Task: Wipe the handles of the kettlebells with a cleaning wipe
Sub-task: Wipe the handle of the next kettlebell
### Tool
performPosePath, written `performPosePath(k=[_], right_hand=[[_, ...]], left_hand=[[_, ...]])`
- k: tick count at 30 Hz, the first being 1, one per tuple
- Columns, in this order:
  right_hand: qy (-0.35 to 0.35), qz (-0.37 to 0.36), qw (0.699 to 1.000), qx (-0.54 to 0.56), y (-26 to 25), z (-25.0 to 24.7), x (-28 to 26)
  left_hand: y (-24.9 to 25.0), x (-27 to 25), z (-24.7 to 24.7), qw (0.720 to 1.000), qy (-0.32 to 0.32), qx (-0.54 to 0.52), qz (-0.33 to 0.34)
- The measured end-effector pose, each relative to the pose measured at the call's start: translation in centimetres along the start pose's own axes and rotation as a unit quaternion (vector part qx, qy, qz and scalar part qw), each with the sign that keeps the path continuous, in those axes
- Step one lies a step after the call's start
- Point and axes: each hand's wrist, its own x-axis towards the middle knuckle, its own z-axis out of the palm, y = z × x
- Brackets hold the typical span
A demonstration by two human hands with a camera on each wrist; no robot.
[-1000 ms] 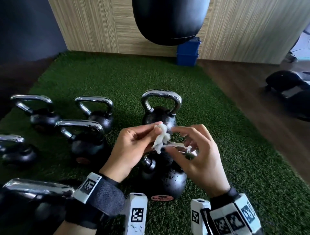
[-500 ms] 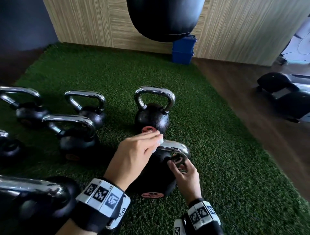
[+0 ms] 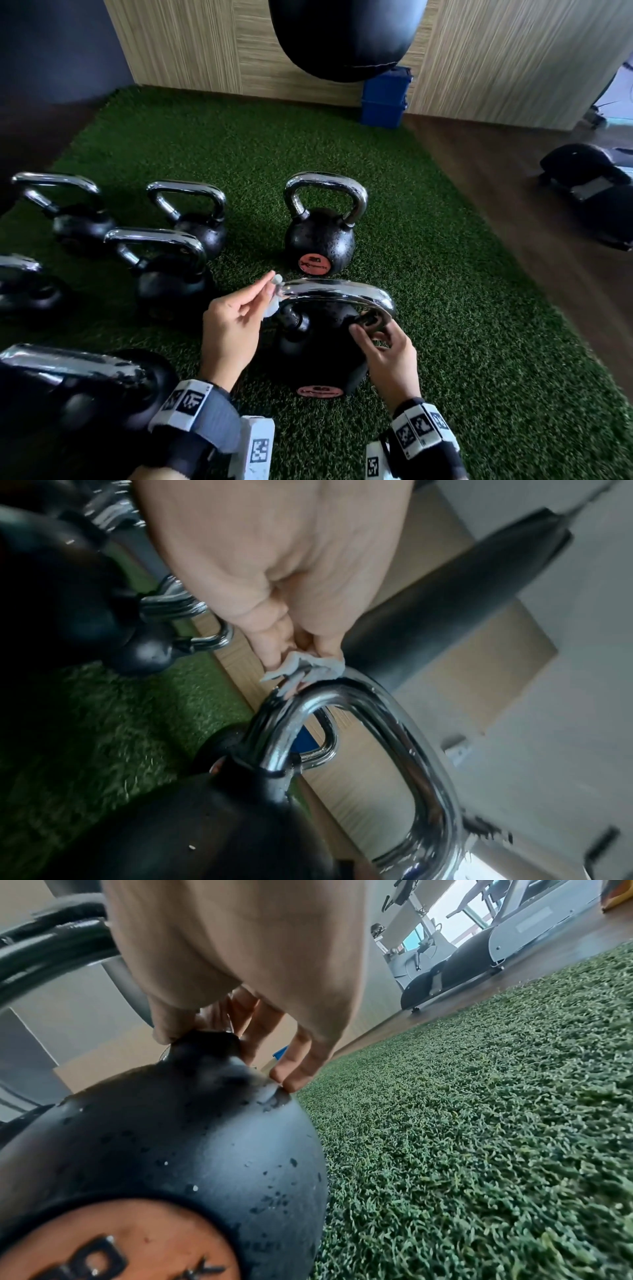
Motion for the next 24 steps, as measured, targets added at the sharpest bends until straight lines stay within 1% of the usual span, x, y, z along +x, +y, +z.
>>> performPosePath(k=[2,4,7,9,11,13,15,17,20,22,24], right_hand=[[-0.007,-0.004,1.0,-0.013,-0.2,-0.3,0.2],[-0.018,-0.001,1.0,-0.017,-0.4,-0.5,0.5],[-0.038,0.018,0.999,-0.009,-0.6,-0.7,0.9],[-0.046,0.034,0.998,0.019,-0.6,-0.8,1.2],[-0.056,0.043,0.997,0.041,-0.8,-0.8,1.5],[-0.068,0.042,0.996,0.046,-1.2,-0.9,1.6],[-0.068,0.045,0.996,0.038,-1.5,-0.9,1.4],[-0.064,0.058,0.996,0.025,-1.9,-0.9,1.2],[-0.059,0.082,0.995,0.014,-2.7,-1.2,0.7],[-0.061,0.09,0.994,0.009,-3.5,-1.6,-0.3],[-0.058,0.086,0.995,-0.001,-4.1,-2.1,-2.0]], left_hand=[[-0.8,-0.2,-0.3,0.999,-0.012,-0.029,-0.007],[-1.7,-0.6,-0.2,0.997,0.001,-0.073,-0.027],[-2.9,-1.7,0.6,0.98,0.048,-0.145,-0.126],[-3.9,-2.3,1.1,0.976,0.06,-0.134,-0.162],[-5.0,-2.6,1.3,0.972,0.067,-0.132,-0.18],[-5.6,-3.1,1.3,0.97,0.06,-0.14,-0.19],[-5.7,-3.8,1.2,0.974,0.037,-0.133,-0.181],[-5.5,-4.4,1.1,0.983,0.015,-0.107,-0.146],[-4.8,-3.8,1.0,0.996,0.029,0.007,-0.08],[-4.5,-2.7,0.9,0.995,0.032,0.077,-0.058],[-4.4,-1.4,1.4,0.991,0.037,0.118,-0.041]])
